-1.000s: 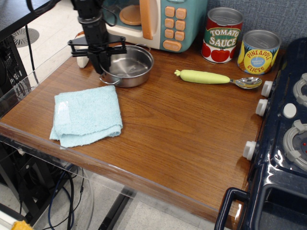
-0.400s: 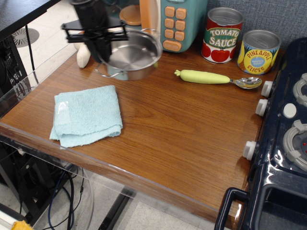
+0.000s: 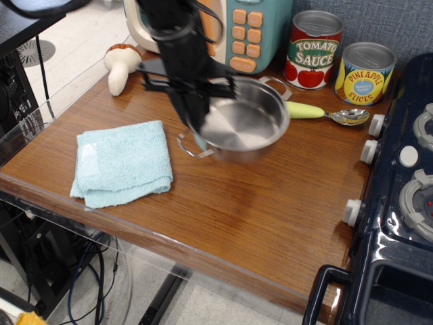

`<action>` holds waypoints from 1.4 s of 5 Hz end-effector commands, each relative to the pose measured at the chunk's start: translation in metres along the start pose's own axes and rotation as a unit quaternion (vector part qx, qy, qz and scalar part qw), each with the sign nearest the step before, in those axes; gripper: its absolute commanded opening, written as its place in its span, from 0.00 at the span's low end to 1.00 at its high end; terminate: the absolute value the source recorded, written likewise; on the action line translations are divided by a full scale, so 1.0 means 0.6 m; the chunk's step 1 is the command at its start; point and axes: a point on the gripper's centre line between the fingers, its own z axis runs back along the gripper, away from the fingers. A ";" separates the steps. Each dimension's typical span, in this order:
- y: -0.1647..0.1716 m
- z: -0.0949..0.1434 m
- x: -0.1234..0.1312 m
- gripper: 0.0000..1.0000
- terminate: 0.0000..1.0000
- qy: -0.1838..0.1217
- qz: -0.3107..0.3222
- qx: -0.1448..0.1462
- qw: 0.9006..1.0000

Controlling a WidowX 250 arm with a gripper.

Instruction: Move the pot to the right of the towel

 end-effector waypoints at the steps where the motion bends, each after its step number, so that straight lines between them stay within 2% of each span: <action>1: -0.076 -0.004 -0.043 0.00 0.00 -0.013 -0.092 -0.004 0.996; 2: -0.097 -0.023 -0.067 0.00 0.00 0.004 -0.122 -0.004 0.993; 3: -0.101 -0.043 -0.085 0.00 0.00 0.022 -0.140 0.010 0.990; 4: -0.083 -0.054 -0.092 0.00 0.00 0.032 -0.139 0.027 0.989; 6: -0.056 -0.071 -0.096 0.00 0.00 0.051 -0.132 0.039 0.989; 7: -0.051 -0.071 -0.096 1.00 0.00 0.070 -0.131 0.033 0.988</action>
